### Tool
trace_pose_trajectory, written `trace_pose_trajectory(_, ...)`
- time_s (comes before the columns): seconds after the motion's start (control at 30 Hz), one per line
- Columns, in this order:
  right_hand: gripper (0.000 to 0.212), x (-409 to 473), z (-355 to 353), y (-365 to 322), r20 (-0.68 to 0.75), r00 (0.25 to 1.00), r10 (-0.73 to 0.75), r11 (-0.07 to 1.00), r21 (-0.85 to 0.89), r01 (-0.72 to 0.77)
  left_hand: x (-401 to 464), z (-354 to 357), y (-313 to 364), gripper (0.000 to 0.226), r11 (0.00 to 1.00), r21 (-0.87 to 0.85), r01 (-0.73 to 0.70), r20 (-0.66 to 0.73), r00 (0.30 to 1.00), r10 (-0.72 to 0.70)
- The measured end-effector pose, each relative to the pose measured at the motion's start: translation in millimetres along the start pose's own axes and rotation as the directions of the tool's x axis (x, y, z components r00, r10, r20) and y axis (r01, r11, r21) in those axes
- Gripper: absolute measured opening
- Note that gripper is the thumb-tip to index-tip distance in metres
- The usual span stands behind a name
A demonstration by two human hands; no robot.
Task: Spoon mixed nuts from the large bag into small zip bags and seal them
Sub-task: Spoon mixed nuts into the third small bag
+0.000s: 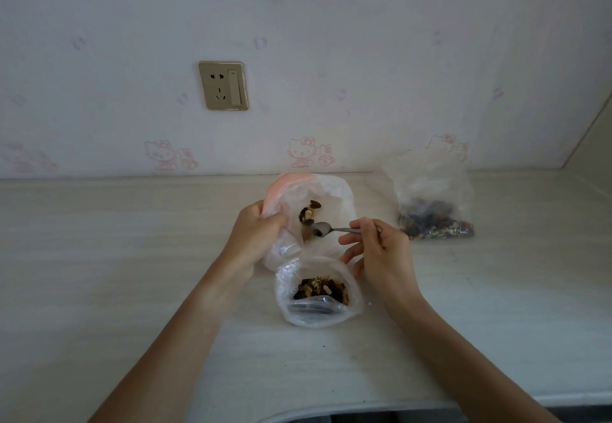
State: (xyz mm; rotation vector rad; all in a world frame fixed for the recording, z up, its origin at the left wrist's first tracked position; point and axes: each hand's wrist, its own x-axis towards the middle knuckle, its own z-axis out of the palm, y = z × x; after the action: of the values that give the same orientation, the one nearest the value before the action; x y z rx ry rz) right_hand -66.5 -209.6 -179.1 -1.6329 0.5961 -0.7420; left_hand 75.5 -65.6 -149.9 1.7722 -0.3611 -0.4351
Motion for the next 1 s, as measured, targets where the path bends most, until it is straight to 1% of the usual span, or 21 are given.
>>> trace_pose_trajectory(0.1, 0.034, 1, 0, -3, 0.003, 0.998, 0.061, 0.996, 0.07, -0.061, 1, 1, 1, 0.013, 0.998, -0.054, 0.03, 0.04, 0.999, -0.028)
trace_pose_trajectory(0.2, 0.034, 3, 2, -6, -0.001, 0.997, 0.083, 0.995, 0.052, -0.083, 2, 0, 1, 0.017, 0.987, -0.135, 0.085, 0.094, 0.993, -0.072)
trace_pose_trajectory(0.27, 0.035, 2, 3, -6, -0.011, 0.996, 0.087, 0.995, 0.044, -0.086, 2, 0, 1, 0.02, 0.976, -0.187, 0.115, 0.1, 0.99, -0.098)
trace_pose_trajectory(0.37, 0.036, 0, 5, -4, -0.02, 0.997, 0.077, 0.996, 0.038, -0.076, 4, 1, -2, 0.031, 0.955, -0.256, 0.149, 0.084, 0.988, -0.131)
trace_pose_trajectory(0.47, 0.037, 1, 6, -3, -0.023, 0.996, 0.09, 0.994, 0.057, -0.089, 4, 2, -5, 0.038, 0.931, -0.317, 0.181, 0.089, 0.983, -0.161)
trace_pose_trajectory(0.57, 0.038, 4, 7, -4, -0.012, 0.986, 0.164, 0.979, 0.123, -0.161, 1, 4, -5, 0.04, 0.933, -0.311, 0.181, 0.107, 0.982, -0.155)
trace_pose_trajectory(0.7, 0.035, 8, 3, -5, 0.018, 0.957, 0.29, 0.93, 0.231, -0.286, 1, 1, -6, 0.039, 0.95, -0.273, 0.15, 0.109, 0.986, -0.124)
trace_pose_trajectory(0.9, 0.036, 10, -1, -9, 0.046, 0.935, 0.352, 0.897, 0.267, -0.352, 1, 4, -8, 0.036, 0.969, -0.229, 0.088, 0.101, 0.993, -0.066)
trace_pose_trajectory(1.0, 0.036, 11, 0, -13, 0.061, 0.925, 0.376, 0.873, 0.31, -0.375, 0, 5, -9, 0.034, 0.971, -0.223, 0.085, 0.108, 0.992, -0.062)
